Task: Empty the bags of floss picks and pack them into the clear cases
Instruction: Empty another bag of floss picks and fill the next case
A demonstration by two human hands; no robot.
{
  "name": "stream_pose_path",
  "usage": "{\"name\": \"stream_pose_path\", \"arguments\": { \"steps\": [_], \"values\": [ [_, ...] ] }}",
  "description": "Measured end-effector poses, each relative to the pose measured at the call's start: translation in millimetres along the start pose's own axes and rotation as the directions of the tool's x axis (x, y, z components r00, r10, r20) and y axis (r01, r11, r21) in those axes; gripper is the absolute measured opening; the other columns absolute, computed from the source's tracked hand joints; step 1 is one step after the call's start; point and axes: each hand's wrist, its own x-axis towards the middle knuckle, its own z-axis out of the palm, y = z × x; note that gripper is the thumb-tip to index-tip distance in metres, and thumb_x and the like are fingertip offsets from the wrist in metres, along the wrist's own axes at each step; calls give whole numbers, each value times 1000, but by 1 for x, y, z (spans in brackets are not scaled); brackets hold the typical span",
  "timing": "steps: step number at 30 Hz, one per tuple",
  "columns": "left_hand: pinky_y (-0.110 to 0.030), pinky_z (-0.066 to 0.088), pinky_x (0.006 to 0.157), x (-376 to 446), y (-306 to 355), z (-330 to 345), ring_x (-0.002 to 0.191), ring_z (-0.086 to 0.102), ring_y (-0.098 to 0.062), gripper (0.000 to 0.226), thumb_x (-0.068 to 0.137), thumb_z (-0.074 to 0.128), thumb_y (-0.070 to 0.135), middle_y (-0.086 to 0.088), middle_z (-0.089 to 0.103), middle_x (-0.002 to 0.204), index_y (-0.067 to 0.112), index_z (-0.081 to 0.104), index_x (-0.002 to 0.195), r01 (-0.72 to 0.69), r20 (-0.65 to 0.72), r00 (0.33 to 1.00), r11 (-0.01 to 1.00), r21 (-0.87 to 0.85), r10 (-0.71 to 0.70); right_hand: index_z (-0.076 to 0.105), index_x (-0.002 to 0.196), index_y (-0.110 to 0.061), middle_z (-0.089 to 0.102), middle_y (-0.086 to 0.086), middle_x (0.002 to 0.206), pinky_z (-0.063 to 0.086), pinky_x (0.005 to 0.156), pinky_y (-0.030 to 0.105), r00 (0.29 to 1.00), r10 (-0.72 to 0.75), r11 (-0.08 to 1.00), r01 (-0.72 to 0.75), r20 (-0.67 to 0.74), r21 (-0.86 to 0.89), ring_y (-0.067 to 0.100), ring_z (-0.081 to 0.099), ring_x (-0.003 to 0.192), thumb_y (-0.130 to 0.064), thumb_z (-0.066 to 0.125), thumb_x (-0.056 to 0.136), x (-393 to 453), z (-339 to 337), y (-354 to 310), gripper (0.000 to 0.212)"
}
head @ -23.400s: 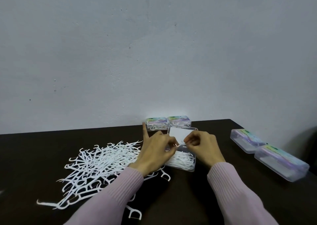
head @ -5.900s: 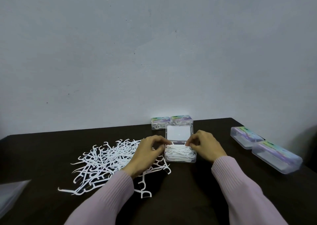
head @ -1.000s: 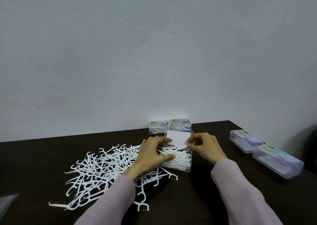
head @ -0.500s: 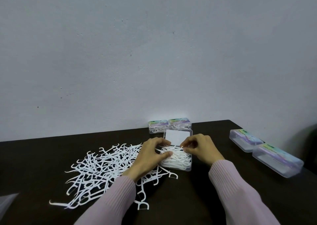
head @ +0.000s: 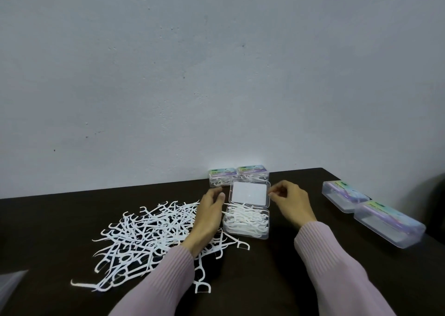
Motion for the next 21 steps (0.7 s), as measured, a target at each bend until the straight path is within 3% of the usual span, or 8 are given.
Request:
{"name": "stream_pose_path", "arguments": {
  "steps": [4,6,8,11,13,15,17,21],
  "values": [
    [-25,35,96,2,2,10,112,44,-11,40,101,37,27,-8,47,139,6,43,135,180,76,983,966,-188,-168,46,105,-15,55,3,112,46,97,40,959,231,918,-271,166,288,19,54,103,-32,48,95,3,15,4,20],
    [-28,33,103,0,4,14,122,43,-14,47,101,34,32,-6,41,144,7,36,141,193,111,979,958,-210,-173,48,110,-13,59,5,115,42,101,41,949,231,897,-294,216,330,21,56,108,-41,38,97,2,25,4,32],
    [-31,22,113,-3,6,18,140,26,-17,58,101,30,39,-3,23,154,9,18,149,172,173,974,974,-148,-145,50,117,-9,62,5,113,42,101,42,950,200,887,-280,241,367,21,58,107,-47,29,98,-1,36,2,48],
    [-39,11,119,-6,6,23,145,12,-16,62,100,28,43,-3,11,158,11,9,150,136,216,969,989,-61,-120,40,129,-12,57,4,119,40,102,44,952,202,858,-284,228,429,22,55,111,-53,25,97,-6,43,-3,54],
    [-34,23,114,-3,3,23,138,28,-16,55,102,30,35,-4,23,154,10,17,148,140,188,975,985,-99,-119,32,131,-12,51,5,119,39,102,39,961,194,844,-267,199,466,21,51,111,-45,25,99,-8,44,-5,46],
    [-20,38,93,-4,4,23,115,45,-10,45,103,30,25,-2,38,141,9,23,144,167,171,976,968,-190,-135,31,132,-12,48,6,117,39,97,35,968,184,828,-245,168,504,20,49,108,-39,24,101,-9,45,-3,42],
    [-9,43,73,-4,3,24,95,51,-5,40,103,30,21,-2,45,129,9,25,141,190,179,973,947,-259,-146,35,128,-13,50,7,114,40,95,36,973,184,799,-232,141,555,21,50,107,-40,24,100,-9,45,-4,41],
    [-28,51,87,5,-8,23,105,60,-15,39,100,39,11,-8,57,127,6,36,139,240,143,969,902,-359,-201,41,118,-9,56,14,111,48,82,35,950,250,695,-310,186,649,28,57,103,-31,31,100,-8,43,-2,29]
  ]
}}
